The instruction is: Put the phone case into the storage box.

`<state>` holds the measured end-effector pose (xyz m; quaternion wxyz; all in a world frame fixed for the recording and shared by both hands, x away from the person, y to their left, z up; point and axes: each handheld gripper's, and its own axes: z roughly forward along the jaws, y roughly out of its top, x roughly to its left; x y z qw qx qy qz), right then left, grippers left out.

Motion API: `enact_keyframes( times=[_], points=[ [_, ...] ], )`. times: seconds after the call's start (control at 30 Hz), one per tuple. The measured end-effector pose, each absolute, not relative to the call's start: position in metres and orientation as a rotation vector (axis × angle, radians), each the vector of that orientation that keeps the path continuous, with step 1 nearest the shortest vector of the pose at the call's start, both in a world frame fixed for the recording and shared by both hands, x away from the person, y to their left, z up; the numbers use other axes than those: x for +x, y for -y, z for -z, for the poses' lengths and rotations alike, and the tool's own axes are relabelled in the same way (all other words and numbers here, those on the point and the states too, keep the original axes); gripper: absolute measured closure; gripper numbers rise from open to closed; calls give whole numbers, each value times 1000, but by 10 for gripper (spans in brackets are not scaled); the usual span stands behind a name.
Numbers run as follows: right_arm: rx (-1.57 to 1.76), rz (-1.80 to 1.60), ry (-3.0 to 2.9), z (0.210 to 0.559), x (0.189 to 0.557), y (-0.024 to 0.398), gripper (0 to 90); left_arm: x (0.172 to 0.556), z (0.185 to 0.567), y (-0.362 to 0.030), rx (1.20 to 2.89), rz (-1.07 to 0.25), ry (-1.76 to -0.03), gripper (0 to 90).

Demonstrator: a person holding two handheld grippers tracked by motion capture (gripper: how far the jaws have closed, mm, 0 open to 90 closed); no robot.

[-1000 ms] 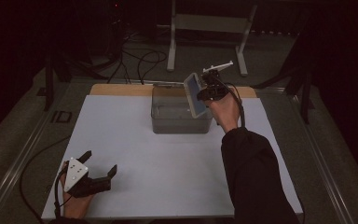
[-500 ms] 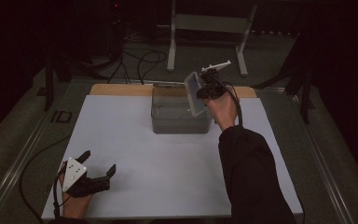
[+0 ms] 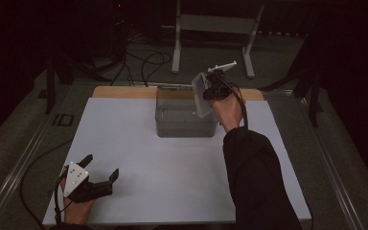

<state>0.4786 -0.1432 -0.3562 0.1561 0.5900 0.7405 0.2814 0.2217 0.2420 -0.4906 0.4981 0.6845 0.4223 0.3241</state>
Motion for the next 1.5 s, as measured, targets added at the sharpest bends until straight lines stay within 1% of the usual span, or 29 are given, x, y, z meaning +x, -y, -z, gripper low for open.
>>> enact_keyframes(
  times=[0.7,1.5],
  points=[
    [1710,-737,-2089,365,487,144,816,221,490,-242,1660,-785,-1019,6],
    [1771,-678,-2080,376,497,158,816,221,490,-242,1657,-784,-1022,6]
  ],
)
